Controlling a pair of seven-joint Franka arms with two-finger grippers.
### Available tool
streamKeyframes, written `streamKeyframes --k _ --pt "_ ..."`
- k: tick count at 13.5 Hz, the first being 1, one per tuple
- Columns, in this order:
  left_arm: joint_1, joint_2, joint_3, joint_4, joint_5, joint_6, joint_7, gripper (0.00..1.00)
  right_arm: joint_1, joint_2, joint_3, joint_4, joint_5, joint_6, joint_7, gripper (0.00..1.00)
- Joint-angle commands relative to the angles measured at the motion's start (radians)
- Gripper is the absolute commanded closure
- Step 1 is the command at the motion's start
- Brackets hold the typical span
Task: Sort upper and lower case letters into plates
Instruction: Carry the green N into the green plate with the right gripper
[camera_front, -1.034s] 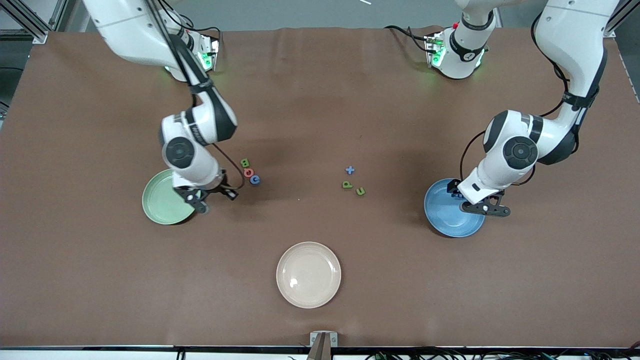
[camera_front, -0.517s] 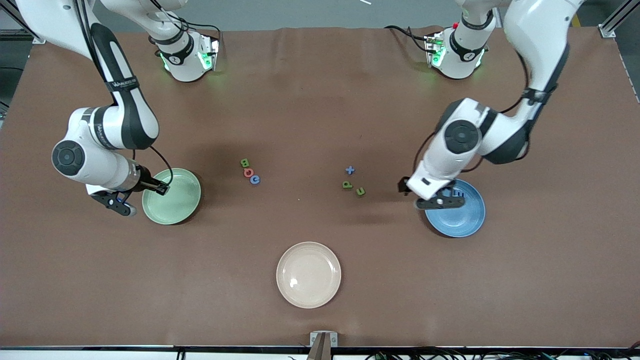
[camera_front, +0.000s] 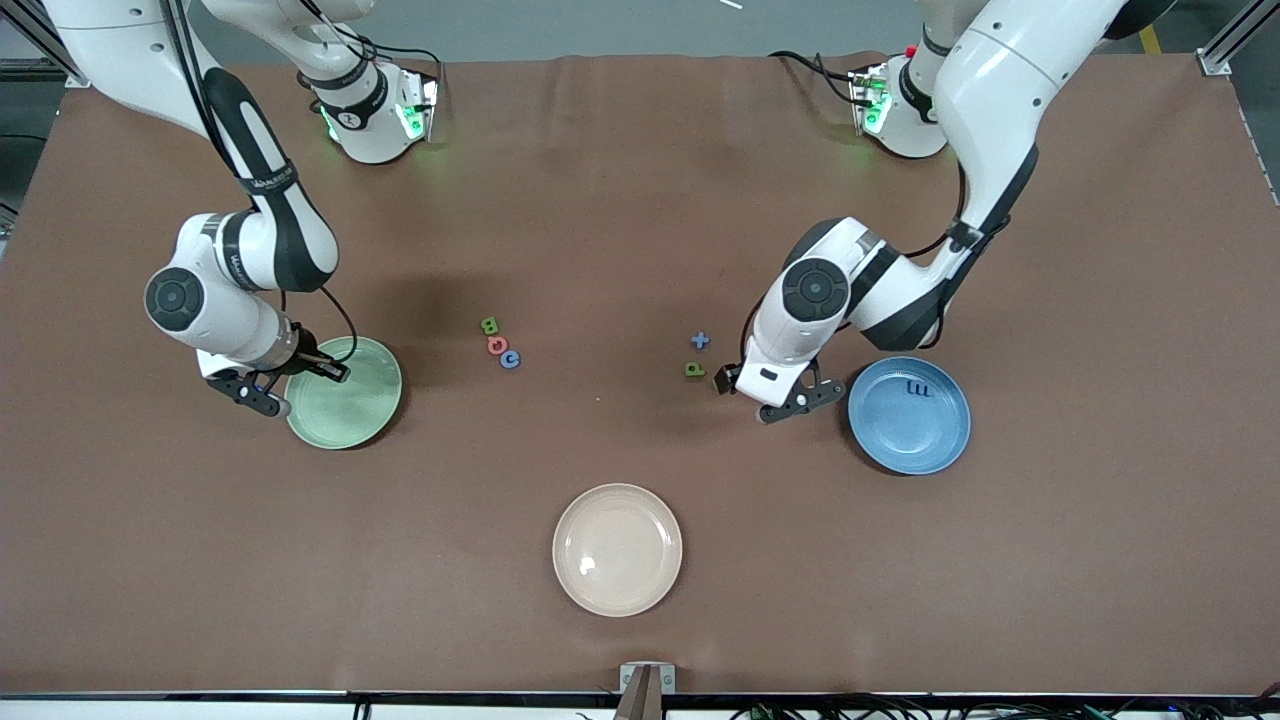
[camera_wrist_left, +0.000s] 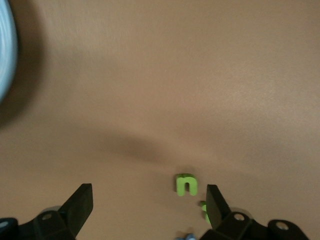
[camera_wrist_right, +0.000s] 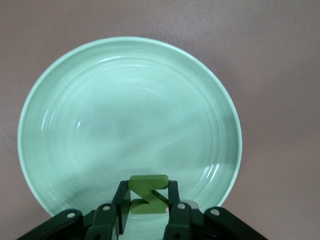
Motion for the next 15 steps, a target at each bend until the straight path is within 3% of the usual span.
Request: streamKeyframes --k 1,5,8,9,11,13,15 --pt "-0.041 0.054 0.006 0.053 0.021 -0.017 -0.163 0.00 -0.013 0.015 0.016 -0.021 0.006 0.039 -0.018 1.00" --pt "-0.080 0.085 0.008 0.057 0.021 -0.016 -0.250 0.00 -0.004 0.051 0.018 -0.018 0.016 0.071 -0.017 0.99" --pt "-0.125 0.103 0.046 0.058 0.044 -0.008 -0.280 0.01 0.001 0.058 0.019 -0.018 0.019 0.065 -0.015 0.96" --pt "-0.139 0.108 0.061 0.058 0.045 0.001 -0.287 0.02 0.001 0.058 0.019 -0.018 0.019 0.056 -0.015 0.79" --pt "-0.150 0.113 0.081 0.058 0.058 0.036 -0.287 0.03 0.001 0.058 0.019 -0.006 0.019 0.044 -0.018 0.00" --pt "-0.149 0.123 0.083 0.058 0.071 0.073 -0.289 0.09 0.007 0.051 0.019 0.038 0.019 -0.010 -0.017 0.00" --pt "-0.156 0.126 0.097 0.058 0.073 0.093 -0.289 0.22 0.027 0.048 0.019 0.161 0.027 -0.215 0.008 0.00"
